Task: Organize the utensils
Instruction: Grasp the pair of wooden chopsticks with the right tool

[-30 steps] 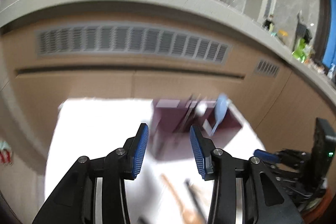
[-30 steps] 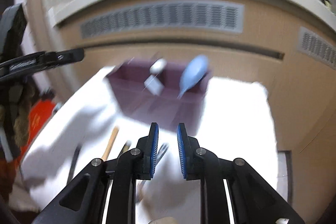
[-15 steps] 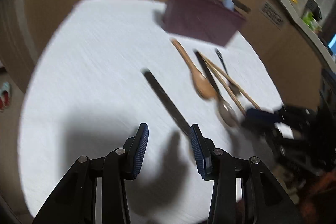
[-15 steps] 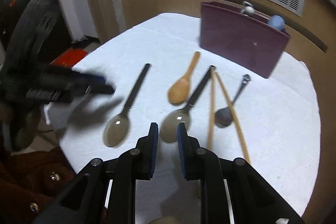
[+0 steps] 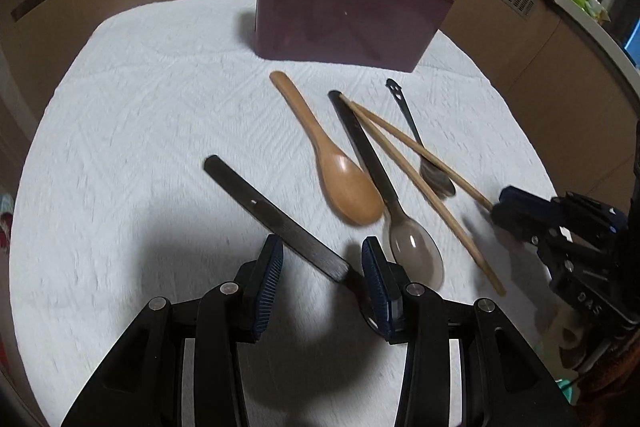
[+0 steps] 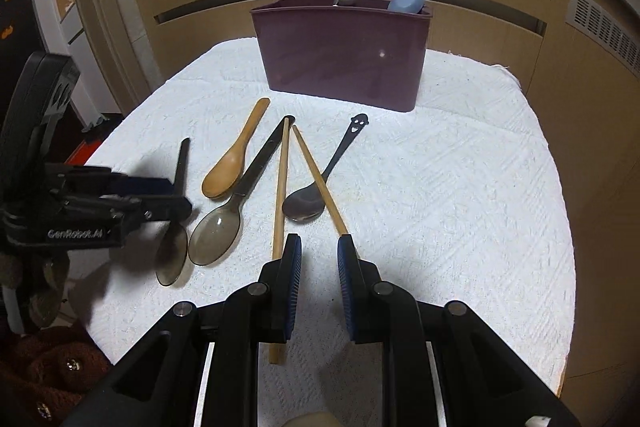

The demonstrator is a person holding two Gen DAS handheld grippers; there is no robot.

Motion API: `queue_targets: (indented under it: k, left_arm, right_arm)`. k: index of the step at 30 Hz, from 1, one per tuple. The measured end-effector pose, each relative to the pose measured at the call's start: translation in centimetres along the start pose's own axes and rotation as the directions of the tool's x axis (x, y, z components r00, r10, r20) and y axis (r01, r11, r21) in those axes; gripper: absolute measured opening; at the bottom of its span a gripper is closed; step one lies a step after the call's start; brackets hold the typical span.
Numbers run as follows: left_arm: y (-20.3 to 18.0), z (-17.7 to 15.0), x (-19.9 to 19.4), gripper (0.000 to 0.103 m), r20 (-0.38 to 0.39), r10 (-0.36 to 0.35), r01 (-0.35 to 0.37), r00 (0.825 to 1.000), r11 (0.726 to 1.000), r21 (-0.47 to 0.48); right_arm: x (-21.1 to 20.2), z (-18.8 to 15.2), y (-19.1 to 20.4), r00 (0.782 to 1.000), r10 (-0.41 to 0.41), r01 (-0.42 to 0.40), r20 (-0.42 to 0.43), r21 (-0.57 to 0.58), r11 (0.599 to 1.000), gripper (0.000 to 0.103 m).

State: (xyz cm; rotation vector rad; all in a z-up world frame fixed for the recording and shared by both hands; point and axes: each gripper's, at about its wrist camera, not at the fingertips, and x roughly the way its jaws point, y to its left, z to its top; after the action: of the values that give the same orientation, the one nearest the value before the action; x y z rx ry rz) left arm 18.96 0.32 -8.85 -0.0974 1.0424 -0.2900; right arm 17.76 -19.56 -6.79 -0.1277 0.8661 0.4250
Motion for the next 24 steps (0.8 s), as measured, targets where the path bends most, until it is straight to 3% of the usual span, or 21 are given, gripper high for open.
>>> queue_targets:
  k: [9,12,18,20,24]
  left_arm:
    - [4.1,2.8,0.9,0.042,0.041,0.135,-0.134,0.99,0.99,-0.032]
    - [5.1,3.0,0.5,0.042,0.051,0.134,-0.13,0.99,0.989,-0.071]
    - [4.3,2.4,-0.5,0.042,0.056,0.111,-0.107,0.992,0.992,-0.068]
    - [3.2,2.2,-0.8,0.042,0.06,0.105,-0.102,0.993,0.993,-0.054]
    - [1.6,2.3,-0.9,0.042,0.069,0.084,-0.083,0.994,0.996,-0.023]
  right_arm:
    - [1.9,1.3,1.4,0.998,0.056,-0.056,-0.006,-0.032,0.998,0.018]
    - [3.2,2.8,2.2,0.998,0.064,-0.063,0.007,-0.062,0.996,0.018]
    - [7.2,4.9,2.4,0.995,0.064,-0.067,-0.071,-0.047,0.997,0.014]
    - [7.3,5.0,2.5,0.997,0.04,-0.045,-0.06,-0.069,0.997,0.007]
    - [6.7,4.9,0.9,0.999,0.014,-0.016,-0.045,-0.038,0.999,0.006]
